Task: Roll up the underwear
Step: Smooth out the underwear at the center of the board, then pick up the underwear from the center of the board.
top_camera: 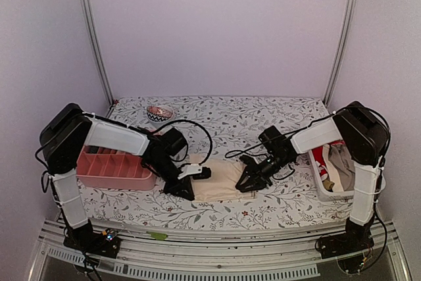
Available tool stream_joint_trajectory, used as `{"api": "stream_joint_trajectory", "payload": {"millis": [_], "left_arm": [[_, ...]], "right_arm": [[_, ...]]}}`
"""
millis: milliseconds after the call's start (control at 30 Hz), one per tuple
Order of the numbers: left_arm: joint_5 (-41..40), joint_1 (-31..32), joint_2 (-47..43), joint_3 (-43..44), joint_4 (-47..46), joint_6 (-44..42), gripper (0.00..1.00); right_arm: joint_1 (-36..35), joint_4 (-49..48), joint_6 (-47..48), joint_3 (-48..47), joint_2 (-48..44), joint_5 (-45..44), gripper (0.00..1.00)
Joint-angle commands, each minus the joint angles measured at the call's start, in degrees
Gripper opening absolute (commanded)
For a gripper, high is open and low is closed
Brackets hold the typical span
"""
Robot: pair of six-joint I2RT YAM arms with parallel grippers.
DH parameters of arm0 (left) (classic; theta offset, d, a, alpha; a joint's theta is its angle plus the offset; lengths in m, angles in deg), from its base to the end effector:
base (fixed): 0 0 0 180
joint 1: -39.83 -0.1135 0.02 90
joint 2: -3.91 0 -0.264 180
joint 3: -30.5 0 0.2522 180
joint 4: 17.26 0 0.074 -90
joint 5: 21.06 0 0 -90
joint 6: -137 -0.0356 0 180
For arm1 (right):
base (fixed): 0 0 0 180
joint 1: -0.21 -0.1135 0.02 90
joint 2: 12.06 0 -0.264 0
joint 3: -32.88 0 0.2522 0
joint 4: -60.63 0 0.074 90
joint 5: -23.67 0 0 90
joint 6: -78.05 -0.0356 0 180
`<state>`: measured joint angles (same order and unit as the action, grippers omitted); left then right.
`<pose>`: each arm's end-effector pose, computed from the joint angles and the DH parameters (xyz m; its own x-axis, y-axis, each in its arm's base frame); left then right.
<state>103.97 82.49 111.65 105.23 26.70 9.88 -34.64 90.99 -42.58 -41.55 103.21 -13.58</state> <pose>0.2326 -0.2422 0.1271 -0.1790 0.8369 -0.5173 0.9507 0.0118 -0.3098 0.2746 0.2257 0.0969 -0.9520 -0.2871 0.1066 -0.0830 0.5769 0.8126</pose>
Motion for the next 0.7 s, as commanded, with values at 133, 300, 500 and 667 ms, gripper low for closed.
{"api": "stream_joint_trajectory", "payload": {"millis": [133, 300, 500, 667], "left_arm": [[2.7, -1.5, -7.7, 0.3, -1.2, 3.3, 0.39], [3.2, -6.4, -17.6, 2.9, -5.0, 9.1, 0.94], [-0.9, -12.6, -22.2, 10.5, -10.7, 18.8, 0.96], [0.7, -12.9, -21.0, 7.1, -25.9, 28.9, 0.96]], "right_arm": [[1.2, 1.8, 0.6, -1.9, -6.5, -2.6, 0.39], [1.3, 2.3, 2.2, -7.2, -16.5, -5.9, 0.57], [2.1, 0.2, 9.1, -12.5, -27.7, -16.4, 0.98], [4.0, -10.2, -0.6, -10.3, -28.4, -28.9, 0.99]]}}
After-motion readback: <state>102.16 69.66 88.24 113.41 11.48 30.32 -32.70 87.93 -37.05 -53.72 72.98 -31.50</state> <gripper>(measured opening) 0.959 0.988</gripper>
